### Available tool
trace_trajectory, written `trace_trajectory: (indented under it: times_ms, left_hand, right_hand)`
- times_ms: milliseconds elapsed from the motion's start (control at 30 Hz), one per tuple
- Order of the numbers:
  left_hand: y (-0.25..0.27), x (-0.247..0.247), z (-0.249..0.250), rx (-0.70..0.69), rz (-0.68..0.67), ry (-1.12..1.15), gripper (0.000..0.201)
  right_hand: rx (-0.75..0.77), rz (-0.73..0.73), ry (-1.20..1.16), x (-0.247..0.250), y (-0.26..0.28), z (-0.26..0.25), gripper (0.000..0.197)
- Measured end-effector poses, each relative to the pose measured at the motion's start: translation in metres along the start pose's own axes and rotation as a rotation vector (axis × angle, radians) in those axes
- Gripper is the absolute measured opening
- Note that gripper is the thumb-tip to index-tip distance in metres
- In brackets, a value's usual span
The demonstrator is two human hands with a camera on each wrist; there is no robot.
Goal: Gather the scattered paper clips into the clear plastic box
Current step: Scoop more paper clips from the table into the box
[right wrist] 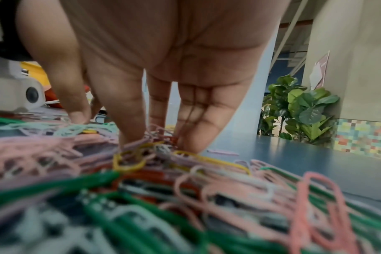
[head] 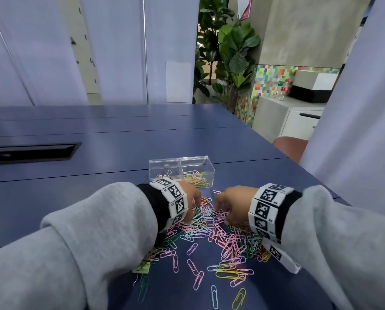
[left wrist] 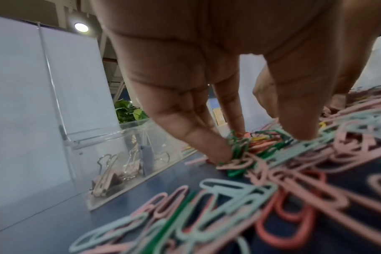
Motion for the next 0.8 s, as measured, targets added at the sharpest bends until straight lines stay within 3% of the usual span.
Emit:
trace_trajectory:
  times_ms: [133, 233, 300, 467, 700, 800]
  left_hand:
    - [-0.002, 0.001, 0.007, -0.038, -0.025, -0.064, 0.038]
    - [-0.008, -0.001, 0.004, -0.047, -0.015, -0.054, 0.007]
    - [-0.007, -0.002, 0.000, -0.047, 0.034, -0.007, 0.021]
    - [0.006, 0.018, -0.016, -0.045, 0.152, 0.155, 0.022]
    - [0.028, 0.051, -0.051, -0.019, 0.307, 0.399, 0.019]
    - [0.032, 0.064, -0.063, -0.023, 0.374, 0.515, 0.021]
  right_hand:
    - [0.014, -0.004, -0.044, 0.003, 0.001, -0.003, 0.034]
    - [0.027, -0.006, -0.064, 0.001, -0.001, -0.001, 0.025]
    - [0.044, -0.001, -0.068, 0.001, 0.000, -0.001, 0.025]
    - [0.068, 0.080, -0.086, 0.017, 0.002, 0.003, 0.019]
    - [0.057, 0.386, -0.330, 0.087, -0.021, 0.009, 0.023]
    - [0.002, 0.499, -0.347, 0.103, -0.042, 0.008, 0.017]
Point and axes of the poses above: each hand's wrist, its own y-axis away from the middle knuckle, its own x-axis out of the back of the hand, z = x × y, the point moved 5 cm from there along -y, towards the middle knuckle, and after that the axes turned 2 degrees about x, right-handed, at the moved point
